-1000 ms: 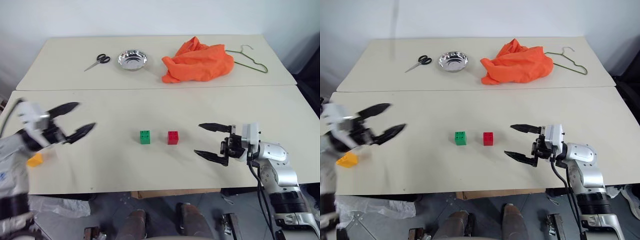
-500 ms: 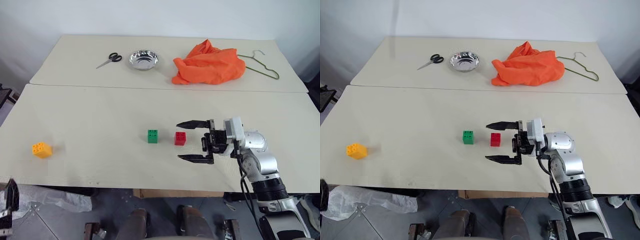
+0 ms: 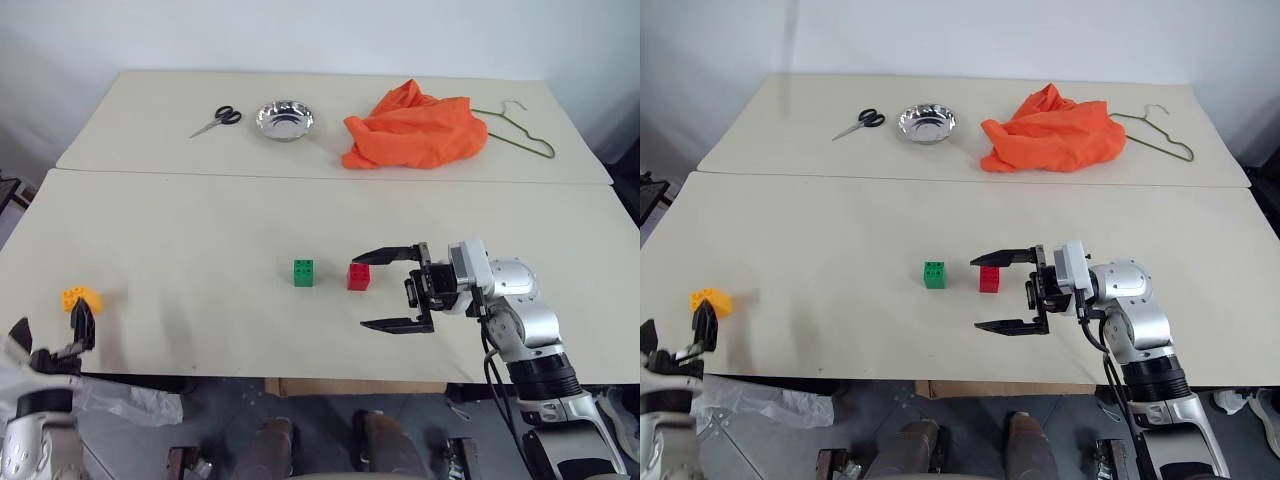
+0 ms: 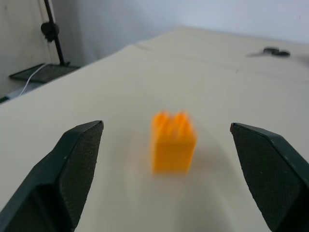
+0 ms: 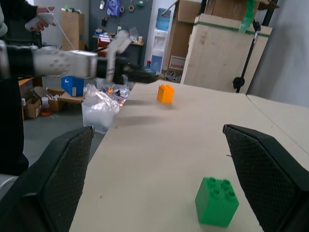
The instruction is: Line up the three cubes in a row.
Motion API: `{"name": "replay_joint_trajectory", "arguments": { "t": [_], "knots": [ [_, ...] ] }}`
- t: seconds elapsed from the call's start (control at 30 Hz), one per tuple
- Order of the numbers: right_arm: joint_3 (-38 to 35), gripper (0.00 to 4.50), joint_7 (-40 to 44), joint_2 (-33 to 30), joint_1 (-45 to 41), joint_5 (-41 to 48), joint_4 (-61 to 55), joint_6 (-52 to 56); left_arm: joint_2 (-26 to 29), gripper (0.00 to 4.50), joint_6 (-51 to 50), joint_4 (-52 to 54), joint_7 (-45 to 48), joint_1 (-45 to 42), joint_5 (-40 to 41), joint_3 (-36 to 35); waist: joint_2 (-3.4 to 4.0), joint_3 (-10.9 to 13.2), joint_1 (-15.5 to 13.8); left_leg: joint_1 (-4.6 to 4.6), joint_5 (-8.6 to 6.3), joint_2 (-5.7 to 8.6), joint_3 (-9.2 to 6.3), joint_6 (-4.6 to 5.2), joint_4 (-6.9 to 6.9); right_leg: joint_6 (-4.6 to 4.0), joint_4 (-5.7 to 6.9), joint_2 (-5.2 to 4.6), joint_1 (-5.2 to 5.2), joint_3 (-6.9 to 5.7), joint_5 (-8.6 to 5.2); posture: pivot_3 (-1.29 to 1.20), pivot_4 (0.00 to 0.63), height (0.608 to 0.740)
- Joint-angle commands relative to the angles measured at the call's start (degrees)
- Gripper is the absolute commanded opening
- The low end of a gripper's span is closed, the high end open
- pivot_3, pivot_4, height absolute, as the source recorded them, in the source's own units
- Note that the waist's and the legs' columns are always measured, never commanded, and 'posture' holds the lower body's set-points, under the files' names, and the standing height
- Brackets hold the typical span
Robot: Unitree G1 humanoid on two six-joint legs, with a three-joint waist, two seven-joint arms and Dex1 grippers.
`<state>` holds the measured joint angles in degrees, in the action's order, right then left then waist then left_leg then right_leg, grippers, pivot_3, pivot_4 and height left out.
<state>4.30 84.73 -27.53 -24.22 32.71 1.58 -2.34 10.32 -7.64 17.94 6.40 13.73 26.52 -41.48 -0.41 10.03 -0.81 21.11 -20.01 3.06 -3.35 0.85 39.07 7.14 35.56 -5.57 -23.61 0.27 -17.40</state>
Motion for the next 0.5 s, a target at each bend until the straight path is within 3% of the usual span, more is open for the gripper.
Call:
{"name": "replay_joint_trajectory", "arguments": {
  "t": [0.03, 0.23, 0.33, 0.5],
  "knots": [
    [0.13, 4.5, 0.23, -0.53, 0.7, 0.02, -2.59, 0.36, 1.25, 4.48, -2.84, -0.52, -3.59, -1.77, 0.45, -0.2, 0.01, 0.0, 0.72, 0.0, 0.0, 0.0, 0.01, 0.0, -0.05, -0.01, 0.03, 0.0, -0.03, 0.0, 0.0, 0.0, 0.15, 0.74],
    [-0.02, 4.5, -1.77, -0.08, 1.83, -1.22, -3.65, -0.23, 3.93, 4.48, -7.63, -4.49, -3.34, -4.99, 0.76, 2.02, 0.01, 0.0, 0.82, 0.03, 0.0, -0.04, 0.01, -0.01, -0.02, -0.03, -0.01, 0.02, -0.03, -0.05, -0.02, 0.0, 0.15, 0.74],
    [-0.29, 4.5, -2.91, -0.02, 2.64, -1.88, -3.92, -1.0, 4.13, 3.89, -7.63, -5.74, -3.87, -5.15, 0.4, 1.8, 0.0, 0.0, 0.8, 0.03, 0.0, -0.04, 0.01, -0.01, -0.02, -0.04, -0.02, 0.01, -0.03, -0.06, -0.02, 0.0, 0.15, 0.74],
    [-0.8, 4.5, -4.26, 0.13, 3.49, -2.47, -4.13, -2.13, 4.61, 2.35, -5.67, -7.56, -1.64, -4.75, 0.09, 2.49, 0.01, 0.0, 0.79, 0.04, 0.0, -0.04, 0.01, -0.01, -0.02, -0.04, -0.03, 0.01, -0.04, -0.05, -0.02, 0.0, 0.15, 0.74]
  ]
}}
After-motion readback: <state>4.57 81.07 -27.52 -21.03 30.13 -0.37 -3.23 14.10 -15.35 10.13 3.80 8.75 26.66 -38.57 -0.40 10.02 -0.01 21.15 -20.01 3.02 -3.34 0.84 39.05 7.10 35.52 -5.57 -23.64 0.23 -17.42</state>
